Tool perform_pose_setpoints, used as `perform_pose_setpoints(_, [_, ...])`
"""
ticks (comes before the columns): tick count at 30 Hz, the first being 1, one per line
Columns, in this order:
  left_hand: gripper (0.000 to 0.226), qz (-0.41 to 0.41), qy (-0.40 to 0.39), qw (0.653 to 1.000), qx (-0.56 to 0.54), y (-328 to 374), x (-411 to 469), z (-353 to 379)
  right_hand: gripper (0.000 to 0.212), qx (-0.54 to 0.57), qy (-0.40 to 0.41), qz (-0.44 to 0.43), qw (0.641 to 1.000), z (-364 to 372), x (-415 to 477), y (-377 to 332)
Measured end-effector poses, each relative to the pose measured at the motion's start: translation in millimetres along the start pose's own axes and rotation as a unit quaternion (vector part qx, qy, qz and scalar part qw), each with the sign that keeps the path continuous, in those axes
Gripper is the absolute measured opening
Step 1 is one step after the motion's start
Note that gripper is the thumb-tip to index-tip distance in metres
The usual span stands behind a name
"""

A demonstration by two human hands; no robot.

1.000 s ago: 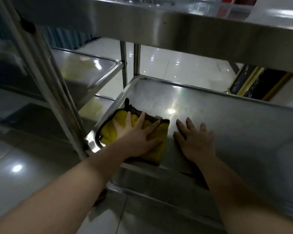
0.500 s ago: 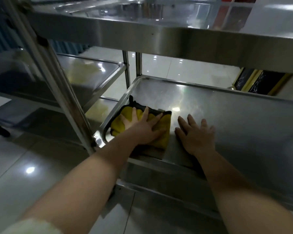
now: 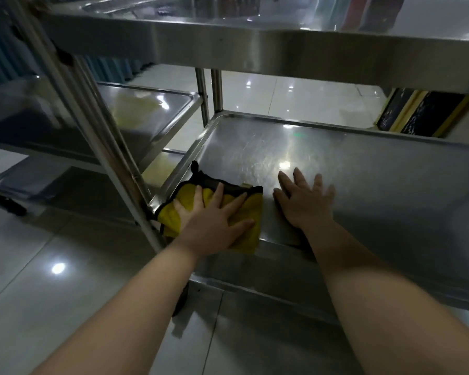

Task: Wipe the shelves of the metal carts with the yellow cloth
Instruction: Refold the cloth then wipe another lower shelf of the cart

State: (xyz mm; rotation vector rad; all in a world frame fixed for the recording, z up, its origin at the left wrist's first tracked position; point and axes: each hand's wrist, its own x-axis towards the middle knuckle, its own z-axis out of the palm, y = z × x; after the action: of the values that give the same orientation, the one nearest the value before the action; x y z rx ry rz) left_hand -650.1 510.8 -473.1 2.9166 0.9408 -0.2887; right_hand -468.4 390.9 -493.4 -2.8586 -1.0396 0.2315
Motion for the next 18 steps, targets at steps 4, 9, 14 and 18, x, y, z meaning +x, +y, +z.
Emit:
perform_pose_setpoints(4, [0.066, -0.009, -0.009, 1.000, -0.002, 0, -7, -3, 0.054, 0.050, -0.048, -0.069, 0.995, -16, -8, 12])
perform_pose_setpoints(9, [0.065, -0.012, -0.007, 1.000, -0.004, 4, -12, -4, 0.054, 0.001, -0.045, 0.039, 0.998, -26, -66, 127])
perform_pose_setpoints(14, [0.064, 0.002, -0.007, 1.000, 0.013, -4, -2, -3, 0.057, -0.054, -0.016, 0.061, 0.997, -13, -76, 145])
perform_pose_setpoints(18, [0.065, -0.104, 0.002, 0.993, -0.054, -8, 59, -18, 0.056, -0.063, 0.003, 0.056, 0.996, -10, -70, 144])
